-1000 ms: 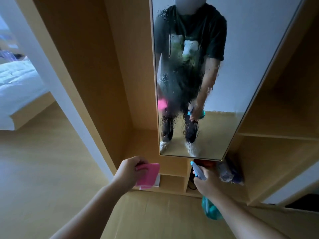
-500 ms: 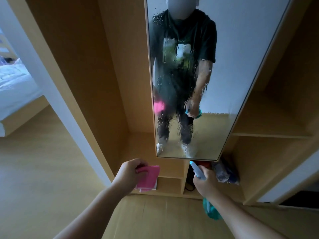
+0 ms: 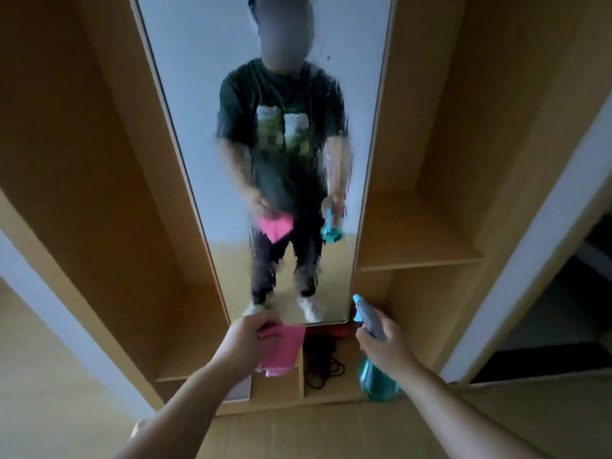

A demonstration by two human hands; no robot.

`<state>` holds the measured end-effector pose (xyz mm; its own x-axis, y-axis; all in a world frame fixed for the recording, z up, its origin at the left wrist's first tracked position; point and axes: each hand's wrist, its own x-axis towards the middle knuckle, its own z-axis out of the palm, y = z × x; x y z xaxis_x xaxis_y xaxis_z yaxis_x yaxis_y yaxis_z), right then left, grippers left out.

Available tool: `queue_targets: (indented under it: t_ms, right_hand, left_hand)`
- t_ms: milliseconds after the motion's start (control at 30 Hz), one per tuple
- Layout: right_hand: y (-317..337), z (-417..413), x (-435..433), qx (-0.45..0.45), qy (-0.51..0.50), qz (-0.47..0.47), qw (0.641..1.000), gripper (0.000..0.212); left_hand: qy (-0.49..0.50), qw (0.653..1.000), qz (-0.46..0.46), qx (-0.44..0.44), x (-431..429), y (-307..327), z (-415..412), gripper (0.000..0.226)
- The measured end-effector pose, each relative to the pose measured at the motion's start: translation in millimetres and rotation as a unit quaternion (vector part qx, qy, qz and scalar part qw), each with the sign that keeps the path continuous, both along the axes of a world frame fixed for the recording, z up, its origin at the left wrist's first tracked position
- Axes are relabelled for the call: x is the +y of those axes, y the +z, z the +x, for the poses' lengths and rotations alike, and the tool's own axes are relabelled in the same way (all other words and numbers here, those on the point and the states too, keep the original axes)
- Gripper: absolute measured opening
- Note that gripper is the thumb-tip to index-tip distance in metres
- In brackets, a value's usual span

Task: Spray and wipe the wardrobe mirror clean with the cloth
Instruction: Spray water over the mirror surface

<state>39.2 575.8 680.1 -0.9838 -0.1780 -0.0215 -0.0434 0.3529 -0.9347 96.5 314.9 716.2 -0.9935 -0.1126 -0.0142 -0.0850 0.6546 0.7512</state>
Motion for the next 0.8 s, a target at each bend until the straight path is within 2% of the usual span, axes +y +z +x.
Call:
queue_targets:
  t_ms: [133,267,500,667,800]
  right_hand:
    - [19.2,-8.1,50.2,0.006,-0.019,-0.027,0.999,0.045]
    - [34.1,-13.0,90.1,0.003,-0.023,-0.028,0.999,0.051]
    - [55.1,-35.6,130.0,0.070,-0.054,0.000,0.996,0.039]
    - [68.7,-58.4,139.9,0.130,-0.074,0.033,0.988,0.015]
    - [80.8,-83.3,145.5,0.130,-0.097,0.080,0.984,0.018]
  left_hand:
    - [-0.041,0.999,-0.027,0.021,52.4,8.1,-21.3,0.027]
    - [-0.069,0.997,0.000,0.018,94.3,14.7,-39.5,0.031]
    - [-0.143,0.989,0.012,0.044,144.4,30.4,-77.1,0.031]
    - [-0.191,0.977,0.003,0.092,163.5,34.9,-115.8,0.034]
    - [-0.222,0.969,0.023,0.102,173.7,35.4,-147.4,0.032]
